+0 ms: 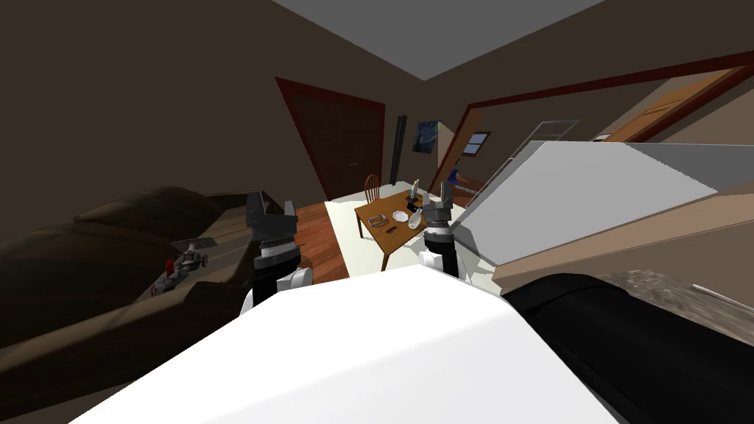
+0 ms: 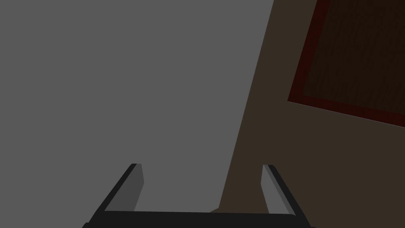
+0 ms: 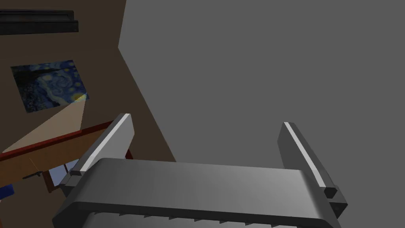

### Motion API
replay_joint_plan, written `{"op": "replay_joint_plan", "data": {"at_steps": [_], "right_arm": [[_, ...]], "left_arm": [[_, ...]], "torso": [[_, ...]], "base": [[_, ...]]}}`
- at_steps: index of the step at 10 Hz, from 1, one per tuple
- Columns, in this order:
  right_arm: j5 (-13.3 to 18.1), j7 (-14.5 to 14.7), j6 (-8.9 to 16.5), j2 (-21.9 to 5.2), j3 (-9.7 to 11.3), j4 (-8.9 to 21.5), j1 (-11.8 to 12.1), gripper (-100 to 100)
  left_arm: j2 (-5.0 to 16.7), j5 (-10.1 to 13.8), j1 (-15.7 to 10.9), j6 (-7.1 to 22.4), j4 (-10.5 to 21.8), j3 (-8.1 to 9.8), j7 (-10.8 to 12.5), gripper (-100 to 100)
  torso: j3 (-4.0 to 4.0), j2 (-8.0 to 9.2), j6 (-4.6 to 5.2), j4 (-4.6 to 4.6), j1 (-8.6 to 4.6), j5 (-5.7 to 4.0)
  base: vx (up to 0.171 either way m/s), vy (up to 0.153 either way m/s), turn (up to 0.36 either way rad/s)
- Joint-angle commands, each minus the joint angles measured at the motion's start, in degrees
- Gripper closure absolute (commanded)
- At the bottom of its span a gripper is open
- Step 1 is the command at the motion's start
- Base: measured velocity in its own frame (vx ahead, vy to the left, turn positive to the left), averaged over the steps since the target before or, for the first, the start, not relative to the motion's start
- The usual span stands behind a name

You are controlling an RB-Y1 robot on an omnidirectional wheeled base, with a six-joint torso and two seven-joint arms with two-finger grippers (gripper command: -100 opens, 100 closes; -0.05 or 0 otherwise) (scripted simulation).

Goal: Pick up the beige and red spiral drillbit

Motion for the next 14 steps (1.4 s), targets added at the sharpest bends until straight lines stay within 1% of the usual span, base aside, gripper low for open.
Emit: {"op": "replay_joint_plan", "data": {"at_steps": [1,3,6,7,9,10,11,12,13,14], "right_arm": [[-0.41,-0.96,0.57,-1.75,-0.15,0.67,-0.21,-100],[-1.37,-3.2,1.82,-4.23,-0.49,2.11,-0.69,-100],[-3.67,-7.85,4.63,-7.37,-1.25,5.37,-1.79,-100],[-3.67,-8.51,4.63,-7.37,-1.25,5.37,-1.79,-100],[-5.67,-12.2,6.98,-9.02,-1.9,8.08,-2.72,-100],[-5.67,-13.15,6.98,-9.02,-1.9,8.08,-2.72,-100],[-6.78,-15.14,8.28,-9.75,-2.26,9.56,-3.23,-100],[-6.78,-15.74,8.28,-9.75,-2.26,9.56,-3.23,-100],[-7.95,-17.78,9.65,-10.45,-2.65,11.1,-3.77,-100],[-7.95,-18.48,9.65,-10.45,-2.65,11.1,-3.77,-100]], "left_arm": [[0.0,0.0,0.0,0.0,0.0,0.0,0.0,0],[0.0,0.0,0.0,0.0,0.0,0.0,0.0,0],[-0.01,0.0,0.0,0.0,0.0,-0.01,0.0,0],[-0.01,0.0,0.0,0.0,0.0,-0.01,0.0,0],[-0.01,0.0,0.0,0.0,0.0,-0.01,0.0,0],[-0.01,0.0,0.0,0.0,0.0,-0.01,0.0,0],[-0.01,0.0,0.0,0.0,0.0,-0.01,0.0,0],[-0.01,0.0,0.0,0.0,0.0,-0.01,0.0,0],[0.0,0.0,0.0,0.0,0.0,0.0,0.0,0],[0.0,0.0,0.0,0.0,0.0,0.0,0.0,0]], "torso": [[0.0,0.0,0.0,0.0,0.0,0.0],[-0.02,-0.04,0.0,-0.01,0.13,0.03],[-0.02,-0.03,0.0,-0.01,0.35,0.07],[-0.03,-0.05,0.0,-0.01,0.45,0.1],[-0.06,-0.1,0.0,-0.02,0.31,0.07],[-0.08,-0.13,-0.01,-0.03,0.44,0.09],[-0.07,-0.12,0.0,-0.03,0.39,0.1],[-0.08,-0.13,0.0,-0.03,0.34,0.08],[-0.07,-0.12,0.0,-0.03,0.24,0.07],[-0.07,-0.11,0.0,-0.03,0.23,0.05]], "base": [[0.004,0.022,-0.012],[0.016,0.054,-0.021],[0.007,0.101,-0.034],[0.024,0.09,-0.016],[0.027,0.103,-0.03],[0.027,0.103,-0.028],[0.031,0.086,-0.027],[0.029,0.061,-0.024],[0.021,0.06,-0.063],[0.015,0.064,-0.001]]}}
